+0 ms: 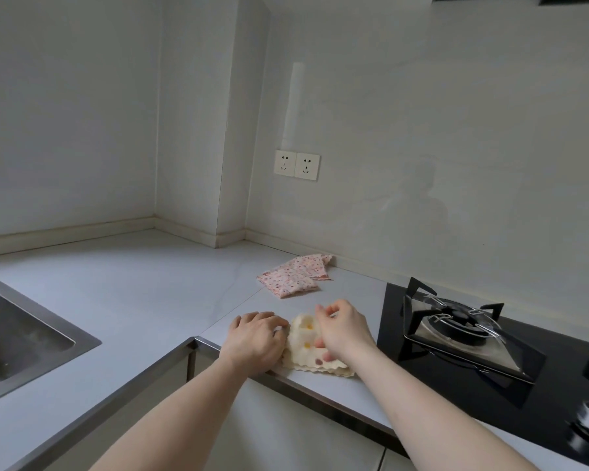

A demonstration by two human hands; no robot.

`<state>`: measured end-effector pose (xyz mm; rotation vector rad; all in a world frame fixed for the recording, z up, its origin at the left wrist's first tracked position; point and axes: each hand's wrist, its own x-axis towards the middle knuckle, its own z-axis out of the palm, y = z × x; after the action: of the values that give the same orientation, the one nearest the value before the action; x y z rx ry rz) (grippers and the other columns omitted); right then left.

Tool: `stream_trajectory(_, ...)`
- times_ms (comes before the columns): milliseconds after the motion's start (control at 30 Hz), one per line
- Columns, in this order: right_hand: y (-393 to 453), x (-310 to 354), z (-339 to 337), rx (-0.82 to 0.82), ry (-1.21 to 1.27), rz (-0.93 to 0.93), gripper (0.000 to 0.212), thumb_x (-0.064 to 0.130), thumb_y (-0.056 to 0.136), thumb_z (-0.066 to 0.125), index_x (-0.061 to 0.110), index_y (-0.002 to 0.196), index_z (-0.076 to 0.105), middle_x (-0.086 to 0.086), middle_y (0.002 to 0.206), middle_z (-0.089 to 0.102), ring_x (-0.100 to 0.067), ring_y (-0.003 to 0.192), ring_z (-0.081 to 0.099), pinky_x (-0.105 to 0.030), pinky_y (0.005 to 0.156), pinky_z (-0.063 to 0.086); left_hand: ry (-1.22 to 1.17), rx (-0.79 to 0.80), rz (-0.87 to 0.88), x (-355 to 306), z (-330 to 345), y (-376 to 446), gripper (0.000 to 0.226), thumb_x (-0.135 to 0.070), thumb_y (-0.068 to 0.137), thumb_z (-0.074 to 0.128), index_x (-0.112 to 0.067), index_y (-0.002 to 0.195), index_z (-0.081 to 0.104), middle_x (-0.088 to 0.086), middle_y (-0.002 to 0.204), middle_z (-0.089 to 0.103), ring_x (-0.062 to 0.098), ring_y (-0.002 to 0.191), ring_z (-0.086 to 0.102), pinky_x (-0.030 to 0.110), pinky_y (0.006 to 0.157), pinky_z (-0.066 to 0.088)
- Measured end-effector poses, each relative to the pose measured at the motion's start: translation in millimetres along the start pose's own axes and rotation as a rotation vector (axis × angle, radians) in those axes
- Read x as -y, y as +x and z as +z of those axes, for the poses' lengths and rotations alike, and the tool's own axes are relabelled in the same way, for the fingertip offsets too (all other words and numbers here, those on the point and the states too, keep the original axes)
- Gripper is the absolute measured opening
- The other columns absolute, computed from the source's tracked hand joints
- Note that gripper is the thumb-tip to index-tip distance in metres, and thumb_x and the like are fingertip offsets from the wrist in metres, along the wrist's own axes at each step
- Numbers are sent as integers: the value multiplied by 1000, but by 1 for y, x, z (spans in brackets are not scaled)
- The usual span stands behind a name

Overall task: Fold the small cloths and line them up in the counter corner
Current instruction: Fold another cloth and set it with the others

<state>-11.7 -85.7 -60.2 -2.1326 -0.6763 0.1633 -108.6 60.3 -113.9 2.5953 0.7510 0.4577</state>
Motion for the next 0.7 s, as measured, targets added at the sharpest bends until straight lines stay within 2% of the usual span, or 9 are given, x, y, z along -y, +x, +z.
stream_trajectory(100,4,-6,-12,-152,-38,-32,11,34,101,56,24,106,55,3,108,66,-12,76,70,-27,51,54,-177,110,-153,-5,-17,10,48,-39,96,28,-41,121,69,-11,147,55,21,139,42,39,117,24)
stream_trajectory(133,6,-10,-16,-174,-82,-32,13,33,100,57,24,109,54,4,111,66,-10,80,66,-25,55,48,-210,136,-200,-6,-20,12,49,-43,98,27,-40,122,70,-8,147,55,22,139,42,40,117,24)
stream_trajectory(233,11,-28,-22,-128,-169,15,34,36,98,61,22,127,51,1,126,63,-16,96,59,-26,74,42,-165,109,-237,-10,-14,15,60,-70,91,27,-40,121,69,-5,146,56,24,138,40,42,115,23)
stream_trajectory(333,15,-39,-23,-89,-158,64,48,39,99,60,19,141,46,-5,137,60,-24,114,61,-27,81,41,-70,70,-210,-13,-7,10,69,-85,76,38,-46,126,63,-9,150,49,23,142,34,43,115,22)
stream_trajectory(400,18,-41,-24,-79,-149,82,54,40,98,60,17,145,45,-7,141,57,-26,122,58,-28,86,42,-40,59,-177,-13,-8,7,74,-86,70,48,-46,131,59,-9,152,45,23,143,32,44,116,21)
stream_trajectory(533,27,-35,-25,-2,-133,153,66,36,95,63,14,152,40,-9,154,46,-28,139,47,-32,107,40,-12,43,-151,-12,-7,2,73,-83,69,56,-46,133,56,-11,153,44,22,144,32,42,118,20)
stream_trajectory(633,31,-32,-24,49,-74,199,73,38,92,69,12,153,40,-8,155,46,-28,141,46,-31,110,39,-7,40,-145,-12,-7,2,73,-82,70,55,-47,133,56,-12,153,44,22,144,32,42,118,20)
stream_trajectory(700,32,-34,-24,58,-60,213,71,38,89,73,11,149,48,-8,149,53,-27,136,51,-32,109,42,-4,40,-135,-11,-7,2,74,-83,70,54,-47,134,56,-12,153,44,22,143,32,42,118,20)
